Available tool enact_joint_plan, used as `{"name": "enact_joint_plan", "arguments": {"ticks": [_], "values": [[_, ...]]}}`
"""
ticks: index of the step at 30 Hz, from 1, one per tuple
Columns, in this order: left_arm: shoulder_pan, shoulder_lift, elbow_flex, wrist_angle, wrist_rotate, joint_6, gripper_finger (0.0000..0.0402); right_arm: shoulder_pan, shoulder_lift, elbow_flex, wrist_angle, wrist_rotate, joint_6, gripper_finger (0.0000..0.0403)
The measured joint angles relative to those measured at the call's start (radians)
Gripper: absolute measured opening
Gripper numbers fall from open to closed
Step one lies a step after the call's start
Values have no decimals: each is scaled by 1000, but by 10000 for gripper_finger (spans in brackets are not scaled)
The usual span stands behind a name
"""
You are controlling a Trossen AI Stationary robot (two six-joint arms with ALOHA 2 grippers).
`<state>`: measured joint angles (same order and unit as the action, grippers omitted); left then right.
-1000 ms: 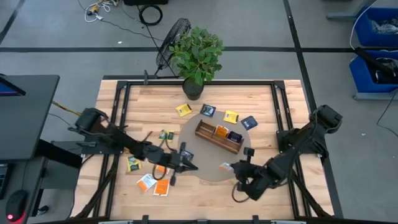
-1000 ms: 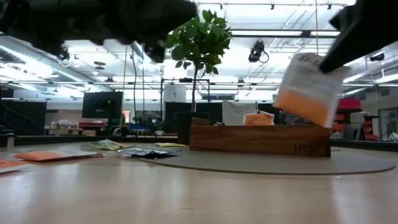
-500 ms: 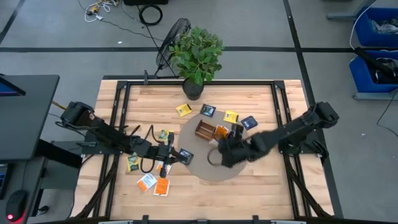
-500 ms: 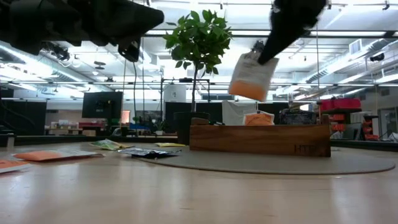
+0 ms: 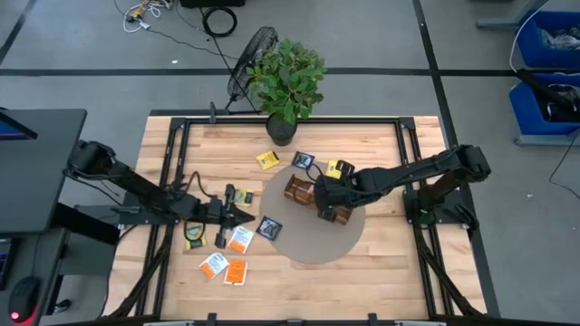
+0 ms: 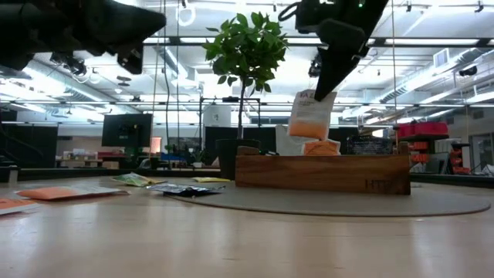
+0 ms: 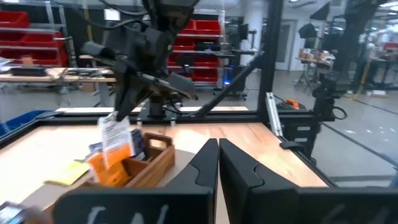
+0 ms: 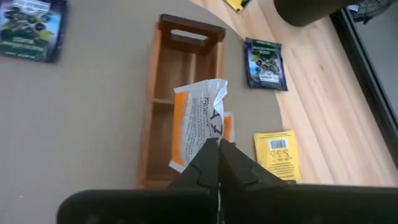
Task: Pick & Place Tea
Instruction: Put the orange tea bag into the middle section of the wooden organizer
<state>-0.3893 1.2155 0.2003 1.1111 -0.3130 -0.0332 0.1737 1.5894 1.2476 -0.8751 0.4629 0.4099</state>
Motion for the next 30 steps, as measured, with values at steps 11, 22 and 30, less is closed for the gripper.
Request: {"name": "enact_joint_plan", "arguments": {"ticks": [11,22,30], "values": [[-1,-21,-31,-7,-8,-10,18,-61,8,-64,13,-54,12,0],[-1,-21,-31,-3,-8,-14,18,-80,8,-133,84,-73,19,0],[-1,-20,-31,-10,-8,-29,18,-100,8,-176,144,-115,-2,1]]}}
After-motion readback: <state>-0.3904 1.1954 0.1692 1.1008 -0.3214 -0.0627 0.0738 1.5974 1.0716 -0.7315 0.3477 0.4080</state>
